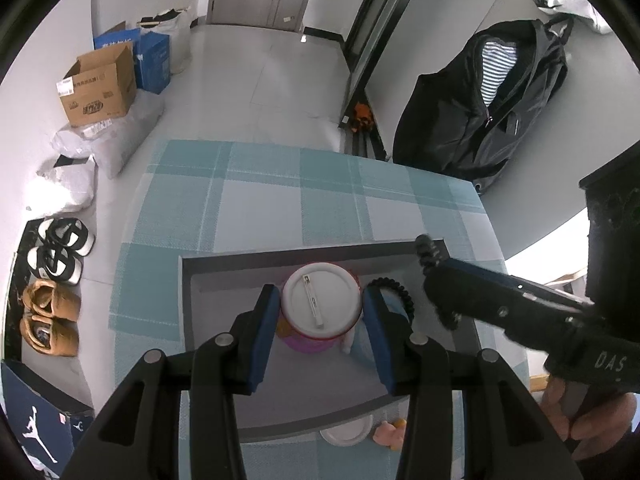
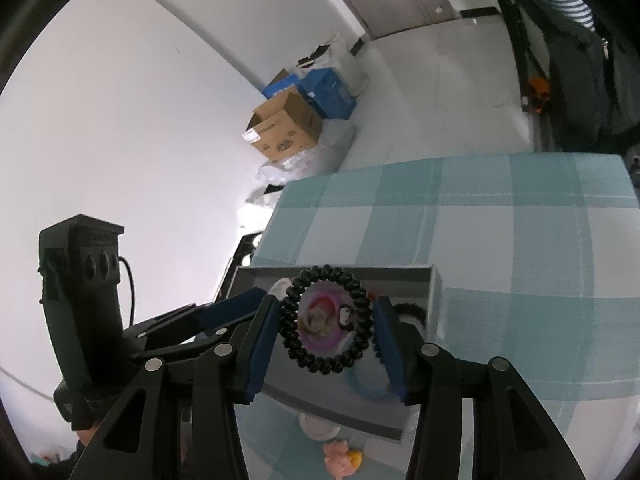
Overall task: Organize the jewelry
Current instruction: 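Lower the bracelet and badge into the gray box and open both tools, then withdraw both tools and lower the right tool onto the pink pig figure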
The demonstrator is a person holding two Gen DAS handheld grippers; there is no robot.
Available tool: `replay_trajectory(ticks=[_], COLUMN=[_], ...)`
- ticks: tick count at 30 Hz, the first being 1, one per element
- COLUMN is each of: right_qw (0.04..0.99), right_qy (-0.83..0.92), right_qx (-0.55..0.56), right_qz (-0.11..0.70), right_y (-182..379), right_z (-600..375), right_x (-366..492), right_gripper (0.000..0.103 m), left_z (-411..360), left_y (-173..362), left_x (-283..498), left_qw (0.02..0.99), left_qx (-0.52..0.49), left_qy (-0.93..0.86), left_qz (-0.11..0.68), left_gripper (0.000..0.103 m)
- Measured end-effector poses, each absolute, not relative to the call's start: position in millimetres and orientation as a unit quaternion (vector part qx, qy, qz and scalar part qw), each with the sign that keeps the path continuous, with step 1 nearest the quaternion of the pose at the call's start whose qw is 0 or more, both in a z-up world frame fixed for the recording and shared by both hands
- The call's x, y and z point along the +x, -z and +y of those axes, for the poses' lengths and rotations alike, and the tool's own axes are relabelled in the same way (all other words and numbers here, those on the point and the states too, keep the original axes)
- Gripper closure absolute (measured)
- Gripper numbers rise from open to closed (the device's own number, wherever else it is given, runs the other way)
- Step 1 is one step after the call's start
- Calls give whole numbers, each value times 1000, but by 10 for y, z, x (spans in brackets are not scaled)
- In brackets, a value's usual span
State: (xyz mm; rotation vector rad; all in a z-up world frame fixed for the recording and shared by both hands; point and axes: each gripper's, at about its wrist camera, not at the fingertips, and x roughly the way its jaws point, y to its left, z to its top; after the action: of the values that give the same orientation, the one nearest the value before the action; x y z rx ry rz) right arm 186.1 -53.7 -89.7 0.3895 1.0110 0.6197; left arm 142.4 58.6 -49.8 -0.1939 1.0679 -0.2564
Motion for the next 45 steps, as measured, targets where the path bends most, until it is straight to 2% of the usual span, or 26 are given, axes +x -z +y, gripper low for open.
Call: replay_trajectory(ticks=[2, 3, 4, 5, 15, 25, 32, 39, 45], right_qw=[811, 810, 811, 812, 823, 841, 854, 858, 855], right_qy=[-288, -287, -286, -285, -277, -267, -276, -263, -249], right_qx=[189, 191, 193, 194, 183, 148, 123, 155, 121], right_qz=[474, 474, 473, 471, 462, 446, 424, 414, 439], right_y=[897, 897, 894, 884, 798, 729, 636, 722, 911], right_z=[-568, -575, -583, -590, -639, -721, -726, -876, -779], right_x=[1862, 1863, 1856, 1847, 1731, 1478, 1243, 977, 825], right_gripper=[52, 51, 46, 43, 34, 20, 16, 14, 14], left_z=[585, 588, 594, 596, 640, 645, 597, 580, 611], left_y=[518, 527, 526, 517, 450, 402, 345, 527, 702], left_x=[1428, 1423, 1408, 1391, 1259, 989, 754, 547, 491], left_qw=[846, 844, 846, 848, 864, 878, 884, 864, 855], left_qx=[-90, -88, -88, -88, -66, -60, -64, -95, -81], left_qy=[120, 117, 114, 114, 101, 120, 154, 156, 123], left_qz=[512, 515, 514, 510, 489, 460, 437, 469, 498], left_gripper=[62, 51, 44, 42, 42, 41, 41, 41, 41])
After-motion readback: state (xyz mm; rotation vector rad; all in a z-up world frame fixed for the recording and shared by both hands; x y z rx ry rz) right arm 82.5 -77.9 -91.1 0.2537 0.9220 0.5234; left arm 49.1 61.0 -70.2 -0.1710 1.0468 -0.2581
